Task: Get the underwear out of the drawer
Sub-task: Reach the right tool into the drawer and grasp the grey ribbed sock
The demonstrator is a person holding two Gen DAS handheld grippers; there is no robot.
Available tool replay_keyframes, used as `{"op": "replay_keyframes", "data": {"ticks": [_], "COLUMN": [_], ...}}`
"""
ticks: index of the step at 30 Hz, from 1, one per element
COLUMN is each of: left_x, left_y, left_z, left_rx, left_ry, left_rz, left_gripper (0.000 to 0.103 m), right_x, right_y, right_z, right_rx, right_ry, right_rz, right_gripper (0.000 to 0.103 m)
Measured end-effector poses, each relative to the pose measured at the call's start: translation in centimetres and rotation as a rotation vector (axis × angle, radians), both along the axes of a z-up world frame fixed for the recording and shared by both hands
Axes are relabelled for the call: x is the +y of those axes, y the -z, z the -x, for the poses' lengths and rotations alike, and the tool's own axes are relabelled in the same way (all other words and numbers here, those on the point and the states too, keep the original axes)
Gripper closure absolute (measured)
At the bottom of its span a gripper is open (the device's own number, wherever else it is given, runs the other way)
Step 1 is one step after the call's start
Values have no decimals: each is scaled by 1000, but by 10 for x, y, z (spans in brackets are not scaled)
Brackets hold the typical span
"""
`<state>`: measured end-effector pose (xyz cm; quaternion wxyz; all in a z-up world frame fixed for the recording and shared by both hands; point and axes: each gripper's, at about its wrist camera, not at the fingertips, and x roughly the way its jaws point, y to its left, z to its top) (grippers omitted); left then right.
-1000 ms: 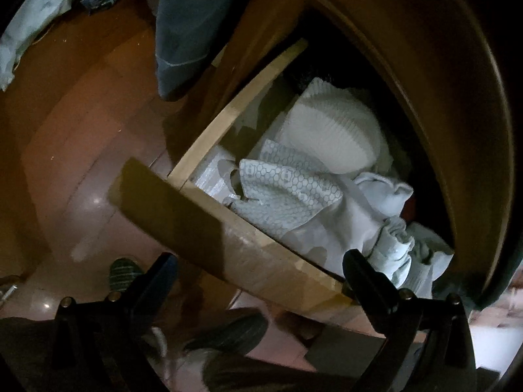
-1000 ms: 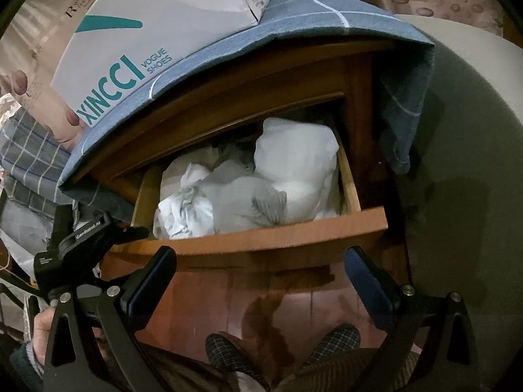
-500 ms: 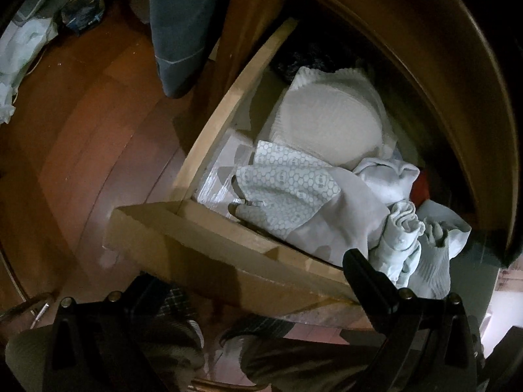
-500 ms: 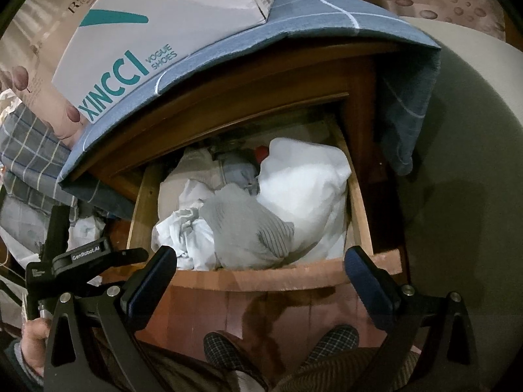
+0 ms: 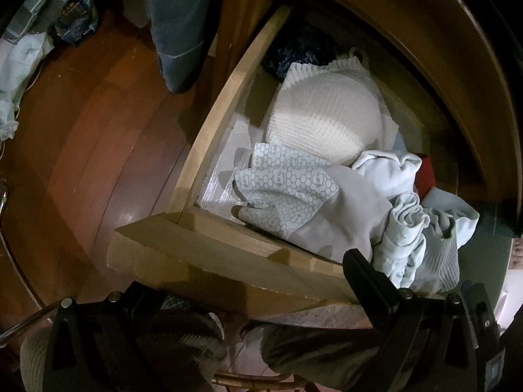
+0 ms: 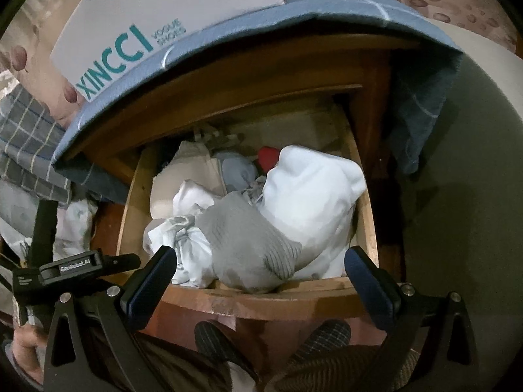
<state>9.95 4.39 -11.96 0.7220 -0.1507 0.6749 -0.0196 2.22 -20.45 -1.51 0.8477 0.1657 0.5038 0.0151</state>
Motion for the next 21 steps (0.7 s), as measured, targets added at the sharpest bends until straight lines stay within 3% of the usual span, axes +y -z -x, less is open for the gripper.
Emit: {"op": "replay_keyframes", "data": {"ticks": [14, 17, 21], "left_x": [2, -3, -6], "left_y": [-5, -8, -19], "left_z": [-2, 0, 4], "left_rx": [-10, -19, -29], "left_ry": [-43, -38, -19], "left_rz": [-14, -50, -94], "left_gripper": [0, 0, 1], "right_x": [13, 18, 26], "right_y": [11, 17, 25], "right_z": [-17, -17, -21], "right_rx": [118, 148, 193], "right_ry": [-94, -108, -144], "right_rz": [52, 76, 102], "right_gripper": [1, 1, 16]}}
